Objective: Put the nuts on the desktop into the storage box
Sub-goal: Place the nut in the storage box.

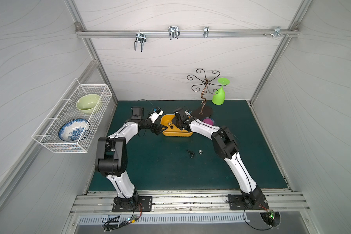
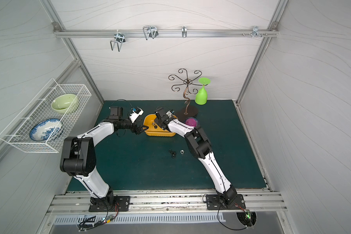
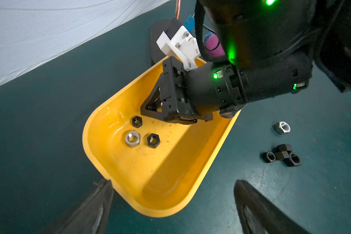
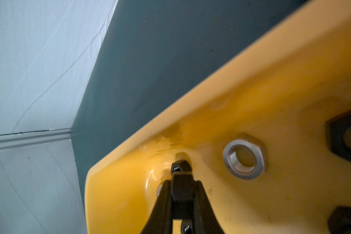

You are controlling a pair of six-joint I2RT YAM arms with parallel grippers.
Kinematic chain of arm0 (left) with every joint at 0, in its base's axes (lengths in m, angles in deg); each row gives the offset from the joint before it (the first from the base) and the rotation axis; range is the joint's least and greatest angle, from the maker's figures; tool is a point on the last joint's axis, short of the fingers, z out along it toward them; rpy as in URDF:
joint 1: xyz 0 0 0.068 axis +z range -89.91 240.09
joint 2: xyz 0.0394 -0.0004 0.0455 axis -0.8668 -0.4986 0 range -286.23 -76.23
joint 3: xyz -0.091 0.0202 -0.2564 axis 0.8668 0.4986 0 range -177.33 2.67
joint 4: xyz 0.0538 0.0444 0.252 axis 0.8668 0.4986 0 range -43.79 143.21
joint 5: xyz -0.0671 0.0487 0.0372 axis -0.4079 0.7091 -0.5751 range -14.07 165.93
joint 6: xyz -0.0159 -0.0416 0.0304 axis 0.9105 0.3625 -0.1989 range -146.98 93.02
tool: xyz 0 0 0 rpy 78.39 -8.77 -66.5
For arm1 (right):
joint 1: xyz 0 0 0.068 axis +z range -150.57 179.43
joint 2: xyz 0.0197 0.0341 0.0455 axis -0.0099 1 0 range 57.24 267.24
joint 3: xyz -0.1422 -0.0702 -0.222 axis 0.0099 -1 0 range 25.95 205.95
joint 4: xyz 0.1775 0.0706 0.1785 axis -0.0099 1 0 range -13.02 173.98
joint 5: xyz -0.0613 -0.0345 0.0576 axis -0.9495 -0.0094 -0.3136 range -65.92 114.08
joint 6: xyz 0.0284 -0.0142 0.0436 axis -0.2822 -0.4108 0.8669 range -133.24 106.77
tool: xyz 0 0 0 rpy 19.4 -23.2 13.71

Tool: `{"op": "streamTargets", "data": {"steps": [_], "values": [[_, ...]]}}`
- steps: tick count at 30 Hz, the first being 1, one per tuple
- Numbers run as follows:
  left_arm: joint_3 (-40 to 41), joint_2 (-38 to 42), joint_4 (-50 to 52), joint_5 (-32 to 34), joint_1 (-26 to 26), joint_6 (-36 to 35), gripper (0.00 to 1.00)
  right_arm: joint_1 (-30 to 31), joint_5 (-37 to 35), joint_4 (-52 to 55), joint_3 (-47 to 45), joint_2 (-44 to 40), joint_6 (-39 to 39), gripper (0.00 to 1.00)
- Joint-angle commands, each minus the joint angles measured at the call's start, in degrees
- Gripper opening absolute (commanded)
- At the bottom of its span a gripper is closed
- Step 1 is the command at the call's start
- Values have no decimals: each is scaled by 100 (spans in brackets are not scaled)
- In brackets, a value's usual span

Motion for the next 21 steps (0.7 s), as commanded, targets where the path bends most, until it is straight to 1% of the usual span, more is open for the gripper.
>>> {"op": "streamTargets", "data": {"steps": [1,10,14,17,19,21], "values": [[-237,-81,-110,-5,35,-21,98,-83,-90,66,127,165,102,0],[-187,-121,-149,-38,34,-33,98,-201,-38,121,336,353,80,0],[-176,-118,-123,-14,35,-77,97,-268,244,-18,438,486,142,5],[-174,-110,-120,0,33,-95,97,-299,424,-188,462,536,155,1],[-180,-111,-101,2,35,-101,98,-299,504,-253,466,540,160,2],[-176,-97,-94,3,35,-112,98,-306,656,-376,440,536,186,7]]}}
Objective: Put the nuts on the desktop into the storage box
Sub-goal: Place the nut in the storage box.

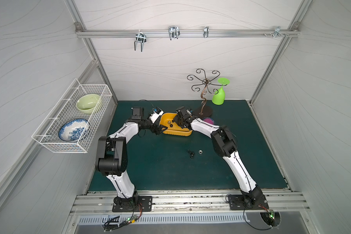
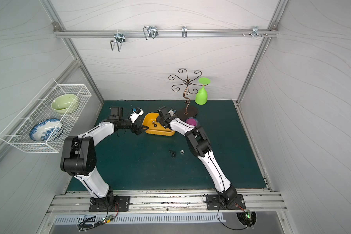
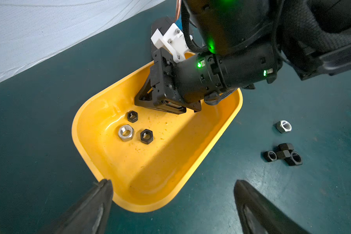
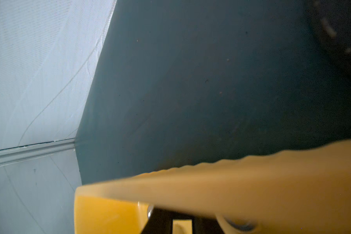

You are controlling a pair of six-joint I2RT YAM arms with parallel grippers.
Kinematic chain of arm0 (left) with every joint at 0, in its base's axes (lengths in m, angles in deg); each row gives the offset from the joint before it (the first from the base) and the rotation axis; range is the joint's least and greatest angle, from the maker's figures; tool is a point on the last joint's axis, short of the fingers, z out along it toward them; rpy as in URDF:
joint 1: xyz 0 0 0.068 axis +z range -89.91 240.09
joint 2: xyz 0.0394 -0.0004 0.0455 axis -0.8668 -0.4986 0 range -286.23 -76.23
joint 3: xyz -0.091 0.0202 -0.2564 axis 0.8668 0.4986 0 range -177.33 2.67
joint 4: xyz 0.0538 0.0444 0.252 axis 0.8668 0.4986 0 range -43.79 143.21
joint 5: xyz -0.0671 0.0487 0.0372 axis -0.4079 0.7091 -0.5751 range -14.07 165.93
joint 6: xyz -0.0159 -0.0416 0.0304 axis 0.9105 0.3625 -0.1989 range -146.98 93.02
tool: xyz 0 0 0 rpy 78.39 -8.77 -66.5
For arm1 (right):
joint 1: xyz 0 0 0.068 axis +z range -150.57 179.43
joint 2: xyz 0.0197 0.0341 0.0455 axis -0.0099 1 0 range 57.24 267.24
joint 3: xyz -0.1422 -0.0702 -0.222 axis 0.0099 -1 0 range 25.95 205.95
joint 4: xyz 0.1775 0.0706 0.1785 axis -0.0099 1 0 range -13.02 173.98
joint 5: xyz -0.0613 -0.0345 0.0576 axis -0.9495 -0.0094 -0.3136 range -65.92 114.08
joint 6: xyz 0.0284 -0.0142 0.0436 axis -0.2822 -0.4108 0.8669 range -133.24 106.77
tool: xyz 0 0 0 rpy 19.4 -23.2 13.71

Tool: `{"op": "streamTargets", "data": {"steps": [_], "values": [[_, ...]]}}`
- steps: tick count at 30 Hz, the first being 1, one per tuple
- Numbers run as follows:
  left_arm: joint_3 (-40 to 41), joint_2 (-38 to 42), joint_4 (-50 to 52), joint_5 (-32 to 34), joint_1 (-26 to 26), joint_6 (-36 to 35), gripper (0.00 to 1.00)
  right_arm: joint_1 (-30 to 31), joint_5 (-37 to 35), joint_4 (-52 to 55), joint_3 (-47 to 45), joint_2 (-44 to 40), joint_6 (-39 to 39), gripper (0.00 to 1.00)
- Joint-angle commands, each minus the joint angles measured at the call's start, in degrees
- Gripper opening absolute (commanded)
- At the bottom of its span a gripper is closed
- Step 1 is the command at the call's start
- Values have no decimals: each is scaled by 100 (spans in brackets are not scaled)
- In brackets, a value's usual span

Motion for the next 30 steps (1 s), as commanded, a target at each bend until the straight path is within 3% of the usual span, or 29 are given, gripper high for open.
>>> {"op": "streamTargets", "data": {"steps": [1,5,10,20,30], "values": [[-175,-53,-82,-10,33,-76,97,-47,334,-229,70,176,82,8],[-175,-32,-69,-21,35,-87,98,-38,383,-295,30,118,-1,10],[-175,-14,-35,-68,35,-134,98,-48,267,-314,-229,-104,-85,36],[-152,99,46,-169,33,-215,98,-90,80,-415,-796,-794,-344,37],[-201,528,378,-423,109,-76,98,-48,28,193,-882,-1542,-1021,40]]}}
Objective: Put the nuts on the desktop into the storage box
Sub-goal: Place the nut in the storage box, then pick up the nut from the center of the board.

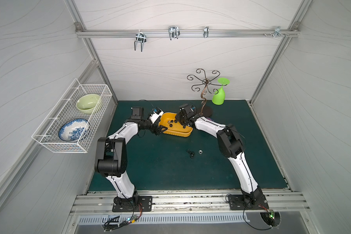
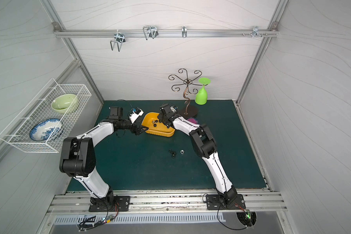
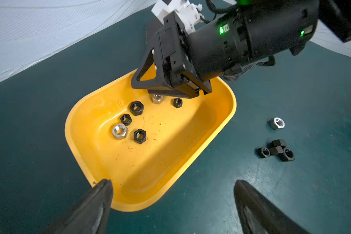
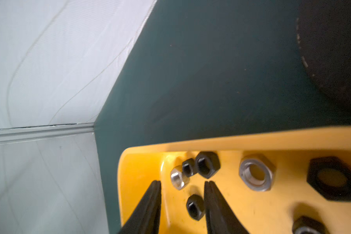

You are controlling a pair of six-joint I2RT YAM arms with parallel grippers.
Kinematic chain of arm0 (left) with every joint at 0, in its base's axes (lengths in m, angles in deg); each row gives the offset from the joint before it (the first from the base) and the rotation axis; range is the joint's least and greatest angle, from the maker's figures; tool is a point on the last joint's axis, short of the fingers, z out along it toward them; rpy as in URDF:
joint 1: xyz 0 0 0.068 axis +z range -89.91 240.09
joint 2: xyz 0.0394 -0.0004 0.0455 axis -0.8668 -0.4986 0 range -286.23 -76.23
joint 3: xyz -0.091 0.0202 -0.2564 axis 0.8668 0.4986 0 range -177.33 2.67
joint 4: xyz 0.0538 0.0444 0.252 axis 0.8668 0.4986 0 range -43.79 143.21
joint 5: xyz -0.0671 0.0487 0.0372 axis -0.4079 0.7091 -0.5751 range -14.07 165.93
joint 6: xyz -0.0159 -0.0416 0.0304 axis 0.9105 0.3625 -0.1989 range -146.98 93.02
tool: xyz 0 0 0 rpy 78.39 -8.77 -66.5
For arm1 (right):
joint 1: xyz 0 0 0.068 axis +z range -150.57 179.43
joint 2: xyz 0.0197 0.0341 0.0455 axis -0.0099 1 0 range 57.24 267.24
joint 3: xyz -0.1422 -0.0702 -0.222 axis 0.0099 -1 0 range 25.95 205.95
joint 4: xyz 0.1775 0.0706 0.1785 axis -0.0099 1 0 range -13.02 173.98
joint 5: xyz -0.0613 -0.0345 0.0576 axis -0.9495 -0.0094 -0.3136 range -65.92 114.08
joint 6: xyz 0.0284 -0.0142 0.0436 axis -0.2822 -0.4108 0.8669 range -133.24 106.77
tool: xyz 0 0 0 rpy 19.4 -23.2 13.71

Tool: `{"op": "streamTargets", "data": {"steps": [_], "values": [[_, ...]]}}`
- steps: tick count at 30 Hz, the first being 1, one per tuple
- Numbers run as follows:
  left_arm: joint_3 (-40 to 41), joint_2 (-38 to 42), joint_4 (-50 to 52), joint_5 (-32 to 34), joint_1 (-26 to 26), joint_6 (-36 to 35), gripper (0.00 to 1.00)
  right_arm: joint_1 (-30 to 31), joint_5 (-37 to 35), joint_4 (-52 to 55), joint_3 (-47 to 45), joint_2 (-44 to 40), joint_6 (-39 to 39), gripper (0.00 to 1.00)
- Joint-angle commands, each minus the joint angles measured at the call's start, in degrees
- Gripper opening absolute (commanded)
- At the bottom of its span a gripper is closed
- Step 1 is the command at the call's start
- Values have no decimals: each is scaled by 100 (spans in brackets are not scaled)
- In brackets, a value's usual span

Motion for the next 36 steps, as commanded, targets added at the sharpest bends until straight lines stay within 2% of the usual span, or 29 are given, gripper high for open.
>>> {"op": "streamTargets", "data": {"steps": [1,5,7,11,20,23,28,32,36], "values": [[-201,410,205,-351,89,108,98,32,-212,467,-70,-611,-519,40],[-214,810,550,-529,135,225,98,126,-501,758,-366,-1164,-1172,42],[-272,979,660,-436,135,539,98,208,-760,985,-539,-1473,-1561,44],[-377,1273,1056,-388,135,966,98,371,-1184,997,-1387,-2327,-2142,45],[202,2211,1661,-748,135,1211,98,605,-688,1229,-3026,-4072,-3392,53],[484,2471,1721,-900,133,1093,98,651,-319,1518,-3375,-4581,-4029,56],[1138,2732,1753,-1333,135,490,98,661,460,2144,-3920,-5282,-4910,60],[1657,2830,1788,-1758,126,-205,98,663,658,2759,-4304,-5636,-5202,62],[2022,2869,1638,-1606,46,-670,98,670,859,3013,-4643,-5795,-5246,63]]}}
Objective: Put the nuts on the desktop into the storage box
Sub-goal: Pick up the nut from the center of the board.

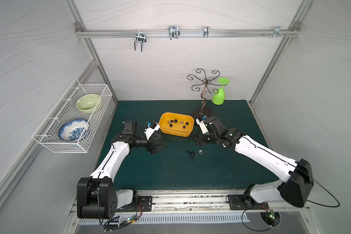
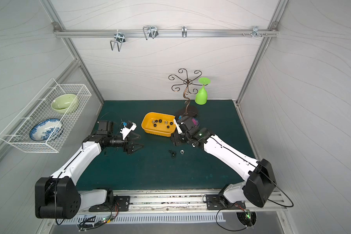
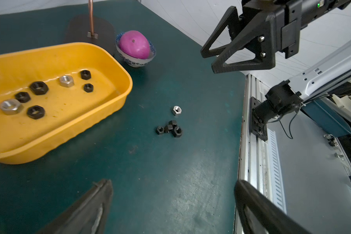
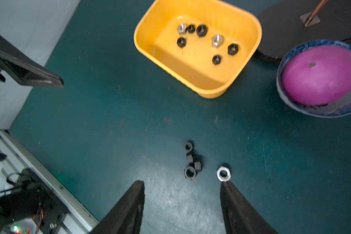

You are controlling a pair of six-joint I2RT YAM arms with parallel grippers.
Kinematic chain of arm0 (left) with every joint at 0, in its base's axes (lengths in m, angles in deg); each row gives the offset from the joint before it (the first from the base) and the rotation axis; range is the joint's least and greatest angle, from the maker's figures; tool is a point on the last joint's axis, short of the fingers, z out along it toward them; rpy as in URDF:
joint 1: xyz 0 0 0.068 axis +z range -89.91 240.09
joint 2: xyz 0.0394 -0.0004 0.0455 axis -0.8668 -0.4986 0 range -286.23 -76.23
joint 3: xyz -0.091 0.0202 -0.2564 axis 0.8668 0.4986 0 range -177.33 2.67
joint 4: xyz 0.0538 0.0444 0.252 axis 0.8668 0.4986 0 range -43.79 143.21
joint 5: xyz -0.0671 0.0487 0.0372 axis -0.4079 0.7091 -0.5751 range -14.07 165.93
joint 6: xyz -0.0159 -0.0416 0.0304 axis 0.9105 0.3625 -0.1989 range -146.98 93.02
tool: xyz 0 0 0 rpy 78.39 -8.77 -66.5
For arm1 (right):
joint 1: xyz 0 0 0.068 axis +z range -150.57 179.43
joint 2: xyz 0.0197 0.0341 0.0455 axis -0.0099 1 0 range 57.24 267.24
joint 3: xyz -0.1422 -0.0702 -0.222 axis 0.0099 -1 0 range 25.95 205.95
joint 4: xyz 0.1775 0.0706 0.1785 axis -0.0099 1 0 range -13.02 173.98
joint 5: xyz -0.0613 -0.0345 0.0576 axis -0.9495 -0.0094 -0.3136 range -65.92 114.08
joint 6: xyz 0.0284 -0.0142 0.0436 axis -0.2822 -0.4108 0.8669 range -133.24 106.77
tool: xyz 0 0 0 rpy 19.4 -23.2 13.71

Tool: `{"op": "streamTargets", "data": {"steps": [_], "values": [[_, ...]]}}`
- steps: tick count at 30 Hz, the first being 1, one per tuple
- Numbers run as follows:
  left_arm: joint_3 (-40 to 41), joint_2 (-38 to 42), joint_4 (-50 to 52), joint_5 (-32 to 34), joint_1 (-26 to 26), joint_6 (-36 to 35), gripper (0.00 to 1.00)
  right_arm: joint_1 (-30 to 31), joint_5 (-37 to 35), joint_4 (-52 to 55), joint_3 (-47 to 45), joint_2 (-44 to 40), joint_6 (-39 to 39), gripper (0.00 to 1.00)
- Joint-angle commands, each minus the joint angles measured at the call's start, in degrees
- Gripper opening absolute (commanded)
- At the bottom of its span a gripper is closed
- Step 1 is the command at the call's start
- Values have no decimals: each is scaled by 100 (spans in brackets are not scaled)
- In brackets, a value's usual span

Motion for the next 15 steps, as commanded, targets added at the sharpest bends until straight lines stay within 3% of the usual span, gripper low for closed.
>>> {"op": "streamTargets", "data": {"steps": [1,8,15], "values": [[105,128,-172,-19,-103,-664,98,41,344,535,-294,-140,-308,63],[511,160,-336,779,-691,-1379,98,187,358,290,-720,217,-66,65],[784,106,-414,613,-874,-1967,98,516,68,-479,-1182,653,219,65]]}}
